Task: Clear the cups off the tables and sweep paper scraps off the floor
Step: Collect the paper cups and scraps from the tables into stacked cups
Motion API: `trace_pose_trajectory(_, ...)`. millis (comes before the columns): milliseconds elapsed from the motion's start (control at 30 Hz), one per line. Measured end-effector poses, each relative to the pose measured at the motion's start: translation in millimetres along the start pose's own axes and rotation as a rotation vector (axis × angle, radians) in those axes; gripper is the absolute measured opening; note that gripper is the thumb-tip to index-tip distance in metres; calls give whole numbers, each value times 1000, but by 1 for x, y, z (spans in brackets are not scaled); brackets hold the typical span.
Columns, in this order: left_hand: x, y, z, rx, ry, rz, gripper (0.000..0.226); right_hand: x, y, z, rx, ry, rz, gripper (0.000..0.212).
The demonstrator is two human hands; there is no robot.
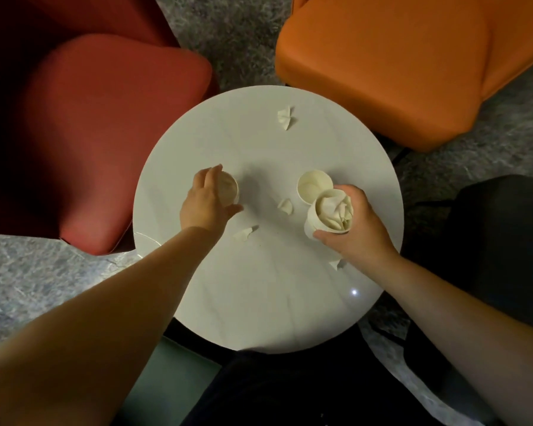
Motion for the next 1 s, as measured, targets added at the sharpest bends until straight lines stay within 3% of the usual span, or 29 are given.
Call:
trace_pose_trajectory(133,3,-7,21,93,0,134,83,-2,-13,3,-7,-9,0,74)
trace_pose_trajectory(267,19,-15,76,272,169,292,81,-4,-26,11,-9,8,-12,71)
trace_pose_trajectory(367,26,2,114,317,228,238,84,-4,-37,17,-7,-8,-9,76)
trace_pose_trajectory(500,27,41,135,183,272,111,83,-5,-54,26,-3,-13,-5,74)
trace_pose_trajectory(667,17,87,125,19,177,-79,89,-8,-79,36,-11,-9,11,78)
trace_pose_trajectory(1000,29,83,96,1,78,-85,103,-25,-105,-25,-46,-191,48,80)
Point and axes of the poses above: each hand's wrist, its own x-axis away from the middle knuckle, its own y-axis out of the palm, z = x × y, the point moved 6 cm from there along -x, towards the middle knuckle, and after that the axes turned 5 degrees about x, right-handed, at the moved point
